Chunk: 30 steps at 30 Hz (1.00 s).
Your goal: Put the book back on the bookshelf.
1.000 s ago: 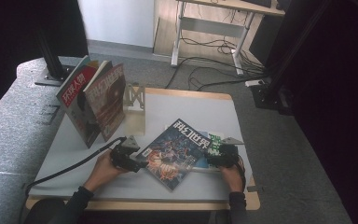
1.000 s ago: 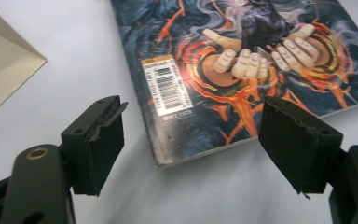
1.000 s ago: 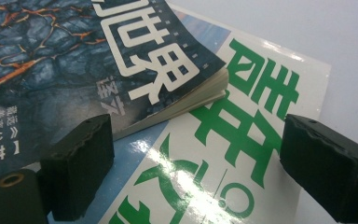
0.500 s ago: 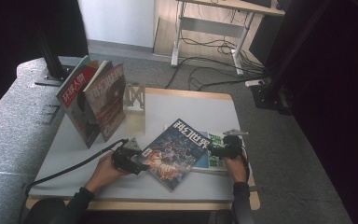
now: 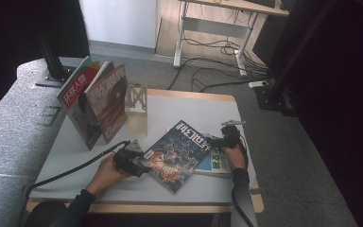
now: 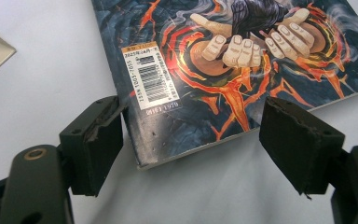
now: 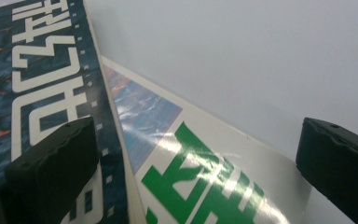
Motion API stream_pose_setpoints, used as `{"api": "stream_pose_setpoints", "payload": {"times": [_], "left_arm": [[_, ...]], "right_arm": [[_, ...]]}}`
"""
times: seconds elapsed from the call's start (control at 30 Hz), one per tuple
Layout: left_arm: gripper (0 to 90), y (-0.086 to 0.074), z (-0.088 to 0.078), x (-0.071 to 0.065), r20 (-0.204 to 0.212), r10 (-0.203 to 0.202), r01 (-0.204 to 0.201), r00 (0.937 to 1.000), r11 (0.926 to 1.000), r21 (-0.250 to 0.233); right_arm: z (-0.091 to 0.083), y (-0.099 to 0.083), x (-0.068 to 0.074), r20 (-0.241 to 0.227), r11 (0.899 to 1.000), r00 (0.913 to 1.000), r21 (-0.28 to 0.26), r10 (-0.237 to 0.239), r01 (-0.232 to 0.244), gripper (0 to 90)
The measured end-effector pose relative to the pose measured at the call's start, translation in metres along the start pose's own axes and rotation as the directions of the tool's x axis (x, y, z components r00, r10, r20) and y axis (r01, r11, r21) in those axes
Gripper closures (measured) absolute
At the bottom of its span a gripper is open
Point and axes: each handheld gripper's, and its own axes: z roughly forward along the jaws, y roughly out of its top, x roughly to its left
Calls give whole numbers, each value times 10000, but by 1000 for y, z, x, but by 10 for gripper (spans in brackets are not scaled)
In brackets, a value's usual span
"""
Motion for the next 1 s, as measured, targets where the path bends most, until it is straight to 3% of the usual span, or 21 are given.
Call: {"api": "stream_pose_setpoints", "payload": {"times": [0.23,0.47,0.83,1.0], "left_arm": [[207,0,1,2,77,10,-10,10000,10000,58],[207,-1,2,2,133,-68,67,9999,9999,112],[221,-5,1,6,343,-282,280,9990,9996,64],[227,-7,0,7,472,-266,262,9985,9996,92]], "right_arm": [[8,-1,-13,-694,9967,9943,12,806,-807,0],[4,-4,-8,-442,9977,9973,-315,590,-604,18],[-5,-7,-5,-502,9992,9980,168,373,-365,16],[-12,-15,-2,-465,9992,9981,67,397,-395,15]]}}
